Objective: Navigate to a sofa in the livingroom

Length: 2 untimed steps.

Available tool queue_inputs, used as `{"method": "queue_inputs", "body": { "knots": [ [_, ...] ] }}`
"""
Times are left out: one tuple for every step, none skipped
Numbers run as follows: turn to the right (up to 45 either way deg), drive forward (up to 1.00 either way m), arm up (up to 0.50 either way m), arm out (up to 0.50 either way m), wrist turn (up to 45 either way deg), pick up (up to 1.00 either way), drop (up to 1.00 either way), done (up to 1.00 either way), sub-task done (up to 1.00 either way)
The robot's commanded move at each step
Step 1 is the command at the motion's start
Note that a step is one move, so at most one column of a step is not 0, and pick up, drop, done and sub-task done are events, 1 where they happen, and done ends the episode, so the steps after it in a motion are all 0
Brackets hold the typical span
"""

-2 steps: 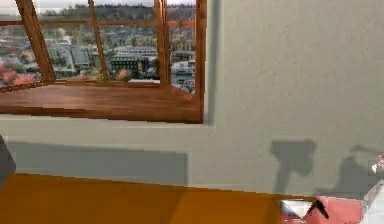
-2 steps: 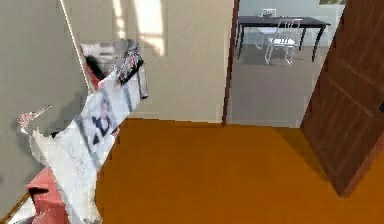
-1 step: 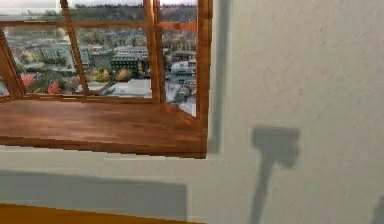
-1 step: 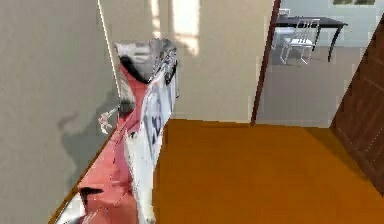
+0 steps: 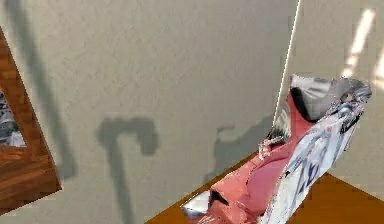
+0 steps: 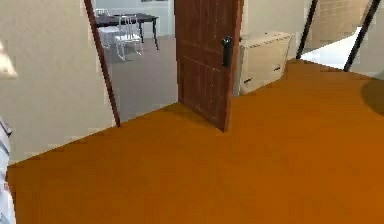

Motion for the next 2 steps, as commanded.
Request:
{"method": "queue_inputs", "body": {
  "knots": [
    [27.0,0.00,0.00,0.00,0.0,0.00,0.00,0.00,0.00],
    [0.0,0.00,0.00,0.00,0.0,0.00,0.00,1.00,0.00]
  ]
}}
